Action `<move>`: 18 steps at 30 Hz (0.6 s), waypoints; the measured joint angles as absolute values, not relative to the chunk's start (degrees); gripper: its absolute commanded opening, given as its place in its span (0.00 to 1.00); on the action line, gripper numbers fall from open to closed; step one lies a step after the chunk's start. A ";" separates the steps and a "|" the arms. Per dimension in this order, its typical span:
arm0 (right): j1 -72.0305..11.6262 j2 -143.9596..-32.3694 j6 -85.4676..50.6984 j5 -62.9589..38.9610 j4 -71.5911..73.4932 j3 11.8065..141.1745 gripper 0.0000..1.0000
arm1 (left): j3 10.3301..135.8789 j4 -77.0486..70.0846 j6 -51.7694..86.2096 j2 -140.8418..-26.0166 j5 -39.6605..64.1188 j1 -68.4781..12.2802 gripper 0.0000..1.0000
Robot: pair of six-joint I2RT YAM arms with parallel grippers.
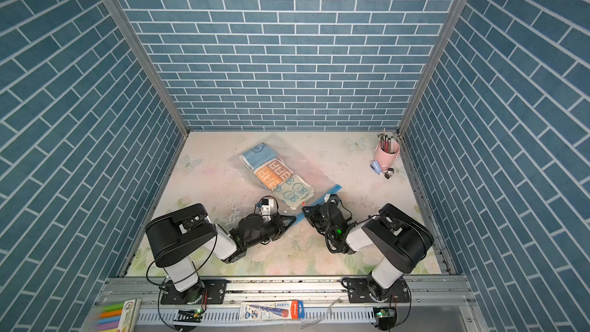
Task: Place the folded towel into the vacuum bag
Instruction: Close the vacuum bag at the center of the board.
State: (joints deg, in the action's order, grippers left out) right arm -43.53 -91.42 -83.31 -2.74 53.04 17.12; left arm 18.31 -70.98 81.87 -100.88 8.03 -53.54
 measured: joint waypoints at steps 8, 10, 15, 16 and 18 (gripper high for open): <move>-41.60 -87.79 -82.89 -5.56 51.57 16.97 0.00 | 17.72 -69.49 81.71 -97.36 8.84 -52.71 0.00; -41.43 -87.18 -82.59 -5.63 51.24 16.69 0.00 | 17.69 -69.19 81.60 -96.99 9.13 -52.60 0.00; -40.56 -86.02 -82.50 -5.69 50.41 15.86 0.00 | 17.72 -68.84 81.58 -96.95 9.67 -52.58 0.00; -40.42 -85.91 -82.50 -5.69 50.33 15.70 0.00 | 17.72 -68.82 81.58 -96.95 9.76 -52.58 0.00; -39.79 -85.65 -82.52 -5.69 50.13 15.38 0.00 | 17.72 -68.79 81.58 -96.95 9.85 -52.58 0.00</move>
